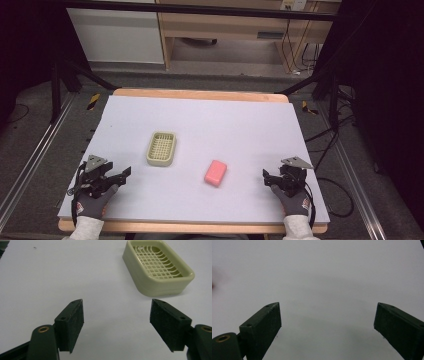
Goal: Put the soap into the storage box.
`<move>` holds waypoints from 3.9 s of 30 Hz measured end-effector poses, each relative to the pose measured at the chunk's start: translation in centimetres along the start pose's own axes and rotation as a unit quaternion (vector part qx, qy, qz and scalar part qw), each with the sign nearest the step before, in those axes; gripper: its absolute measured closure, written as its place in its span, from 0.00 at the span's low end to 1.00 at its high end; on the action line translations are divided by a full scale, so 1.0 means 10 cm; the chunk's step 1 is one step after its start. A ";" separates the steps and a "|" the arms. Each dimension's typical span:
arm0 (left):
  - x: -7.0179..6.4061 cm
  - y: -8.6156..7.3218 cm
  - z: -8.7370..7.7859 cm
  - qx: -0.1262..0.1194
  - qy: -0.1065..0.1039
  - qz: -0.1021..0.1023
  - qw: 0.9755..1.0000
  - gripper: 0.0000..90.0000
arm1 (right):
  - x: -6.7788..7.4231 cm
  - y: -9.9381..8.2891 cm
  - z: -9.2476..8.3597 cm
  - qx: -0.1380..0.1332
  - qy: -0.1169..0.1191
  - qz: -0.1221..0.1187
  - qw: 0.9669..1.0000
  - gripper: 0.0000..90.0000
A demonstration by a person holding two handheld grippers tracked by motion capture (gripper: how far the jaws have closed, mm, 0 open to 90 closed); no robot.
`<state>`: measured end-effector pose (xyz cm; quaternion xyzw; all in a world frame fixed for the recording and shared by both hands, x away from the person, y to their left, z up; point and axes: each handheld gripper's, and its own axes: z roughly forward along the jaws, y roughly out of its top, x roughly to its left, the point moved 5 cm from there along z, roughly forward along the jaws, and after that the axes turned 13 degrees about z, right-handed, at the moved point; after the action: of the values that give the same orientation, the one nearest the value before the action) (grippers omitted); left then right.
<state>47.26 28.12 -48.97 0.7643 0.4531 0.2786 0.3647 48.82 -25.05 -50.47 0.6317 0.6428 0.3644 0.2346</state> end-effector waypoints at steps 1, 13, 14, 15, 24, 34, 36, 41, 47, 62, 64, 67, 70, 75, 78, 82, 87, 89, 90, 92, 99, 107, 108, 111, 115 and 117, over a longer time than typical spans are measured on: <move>-0.02 0.02 -0.01 -0.004 -0.004 0.001 1.000 0.31 | 0.01 0.00 0.00 -0.001 0.000 0.001 1.000 0.09; -0.14 0.10 -0.02 -0.011 -0.020 0.012 1.000 0.32 | 0.00 0.02 -0.01 -0.010 -0.007 -0.005 1.000 0.08; -0.16 0.12 -0.03 -0.013 -0.022 0.013 1.000 0.32 | 0.00 0.02 -0.02 -0.010 -0.008 -0.004 1.000 0.08; -0.16 0.12 -0.03 -0.013 -0.022 0.013 1.000 0.32 | 0.00 0.02 -0.02 -0.010 -0.008 -0.004 1.000 0.08; -0.21 0.17 -0.04 -0.018 -0.028 0.016 0.999 0.33 | 0.00 0.02 -0.02 -0.013 -0.015 -0.001 1.000 0.08; -0.25 0.30 -0.07 -0.031 -0.037 0.019 0.999 0.34 | 0.01 0.05 -0.04 -0.017 -0.019 0.000 1.000 0.07; -0.27 0.35 -0.08 -0.037 -0.039 0.021 0.998 0.34 | 0.01 0.06 -0.05 -0.023 -0.021 0.003 1.000 0.07; -0.28 0.41 -0.10 -0.040 -0.039 0.026 0.998 0.34 | 0.00 0.08 -0.07 -0.025 -0.026 0.006 0.999 0.07; -0.35 0.53 -0.08 -0.044 -0.045 0.038 0.997 0.33 | 0.00 0.08 -0.06 -0.026 -0.026 0.002 0.999 0.07; -0.61 0.77 -0.01 -0.049 -0.065 0.061 0.995 0.33 | 0.00 0.08 -0.07 -0.028 -0.028 0.002 0.999 0.07; -0.64 0.80 0.00 -0.048 -0.068 0.064 0.994 0.33 | 0.00 0.08 -0.07 -0.029 -0.030 0.001 0.999 0.07; -0.70 0.84 0.02 -0.046 -0.072 0.070 0.994 0.33 | 0.00 0.09 -0.08 -0.033 -0.031 0.001 0.999 0.07; -0.76 0.88 0.04 -0.048 -0.077 0.074 0.993 0.33 | 0.01 0.08 -0.08 -0.031 -0.030 0.000 0.999 0.07; -0.87 0.95 0.07 -0.051 -0.087 0.078 0.992 0.32 | 0.02 0.08 -0.07 -0.028 -0.030 -0.001 0.999 0.07; -0.95 0.99 0.09 -0.054 -0.095 0.080 0.991 0.32 | 0.01 0.08 -0.07 -0.028 -0.030 -0.002 0.999 0.07; -1.04 1.04 0.12 -0.053 -0.102 0.088 0.989 0.32 | 0.01 0.08 -0.07 -0.028 -0.030 -0.001 0.999 0.07; -1.16 1.10 0.16 -0.053 -0.108 0.094 0.988 0.32 | 0.01 0.07 -0.07 -0.026 -0.032 0.002 0.999 0.07; -1.21 1.13 0.17 -0.053 -0.111 0.100 0.987 0.32 | 0.01 0.07 -0.07 -0.026 -0.032 0.002 0.999 0.07; -1.23 1.13 0.18 -0.052 -0.111 0.101 0.987 0.32 | 0.01 0.07 -0.07 -0.026 -0.032 0.002 0.999 0.07; -1.26 1.15 0.19 -0.054 -0.113 0.103 0.987 0.32 | 0.01 0.07 -0.07 -0.027 -0.032 0.002 0.999 0.07; -1.34 1.18 0.24 -0.050 -0.117 0.109 0.986 0.32 | 0.00 0.09 -0.08 -0.033 -0.034 0.004 0.999 0.07; -1.43 1.19 0.30 -0.046 -0.122 0.115 0.985 0.31 | 0.00 0.08 -0.08 -0.031 -0.033 0.006 0.999 0.07; -1.45 1.19 0.31 -0.046 -0.123 0.116 0.985 0.31 | 0.00 0.08 -0.07 -0.031 -0.034 0.003 0.999 0.07; -1.50 1.19 0.36 -0.043 -0.127 0.121 0.984 0.31 | 0.00 0.08 -0.08 -0.031 -0.033 0.004 0.999 0.07; -1.58 1.19 0.40 -0.038 -0.131 0.127 0.982 0.31 | 0.00 0.07 -0.08 -0.030 -0.032 0.007 0.999 0.07; -1.60 1.20 0.40 -0.038 -0.133 0.129 0.982 0.31 | 0.00 0.07 -0.08 -0.029 -0.031 0.008 0.999 0.07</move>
<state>49.23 8.63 -43.11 0.8323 0.2871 0.2365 0.4110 48.68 -25.25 -49.41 0.6410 0.6192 0.3649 0.2695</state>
